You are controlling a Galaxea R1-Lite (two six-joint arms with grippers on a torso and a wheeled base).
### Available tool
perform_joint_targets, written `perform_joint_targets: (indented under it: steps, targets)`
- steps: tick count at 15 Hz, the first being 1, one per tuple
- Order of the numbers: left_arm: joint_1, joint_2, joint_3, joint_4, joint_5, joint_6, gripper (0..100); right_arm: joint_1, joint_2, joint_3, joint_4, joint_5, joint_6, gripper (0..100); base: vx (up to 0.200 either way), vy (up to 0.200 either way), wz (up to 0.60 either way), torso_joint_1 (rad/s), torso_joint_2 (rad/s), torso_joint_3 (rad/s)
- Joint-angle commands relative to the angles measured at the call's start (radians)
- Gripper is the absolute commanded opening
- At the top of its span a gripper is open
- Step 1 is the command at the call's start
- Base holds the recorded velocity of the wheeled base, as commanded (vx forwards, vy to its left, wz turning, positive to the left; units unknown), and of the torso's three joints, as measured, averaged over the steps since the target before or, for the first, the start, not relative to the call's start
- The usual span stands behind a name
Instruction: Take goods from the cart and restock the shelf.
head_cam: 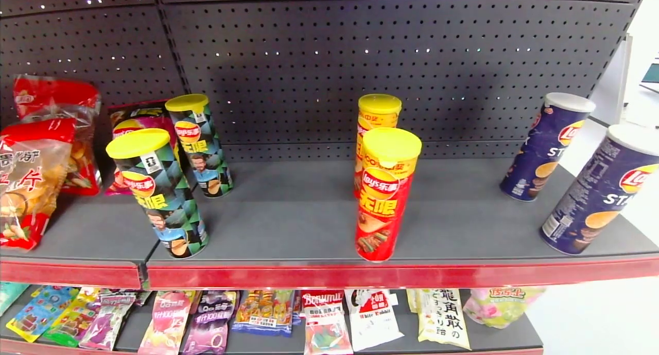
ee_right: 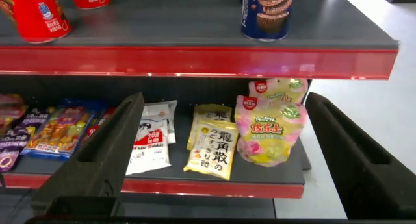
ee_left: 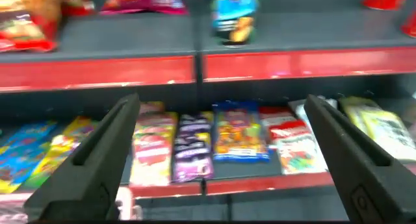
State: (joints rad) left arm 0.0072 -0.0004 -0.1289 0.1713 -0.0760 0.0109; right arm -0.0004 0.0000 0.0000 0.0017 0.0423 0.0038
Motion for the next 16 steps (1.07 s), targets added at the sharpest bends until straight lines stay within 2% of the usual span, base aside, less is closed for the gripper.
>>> perform_joint_targets:
  steps: [1,3,4,16]
  targets:
    - [0.000,0.002,0.055,-0.055,0.021,-0.005,100,0.000,0.002,0.000,0.000,0.001,-0.001,100,0.000,0.000,0.00,0.000,0.00,0.000]
    - [-0.001,0.002,0.123,-0.157,0.022,-0.008,100,-0.001,0.002,0.000,0.000,0.001,0.002,100,0.000,0.000,0.00,0.000,0.00,0.000]
    - [-0.001,0.002,0.129,-0.170,0.021,-0.011,100,0.000,0.002,0.000,0.000,0.001,0.001,100,0.000,0.000,0.00,0.000,0.00,0.000]
    - [-0.001,0.002,0.127,-0.167,0.022,-0.011,100,-0.001,0.000,0.000,0.000,-0.004,0.002,100,0.000,0.000,0.00,0.000,0.00,0.000]
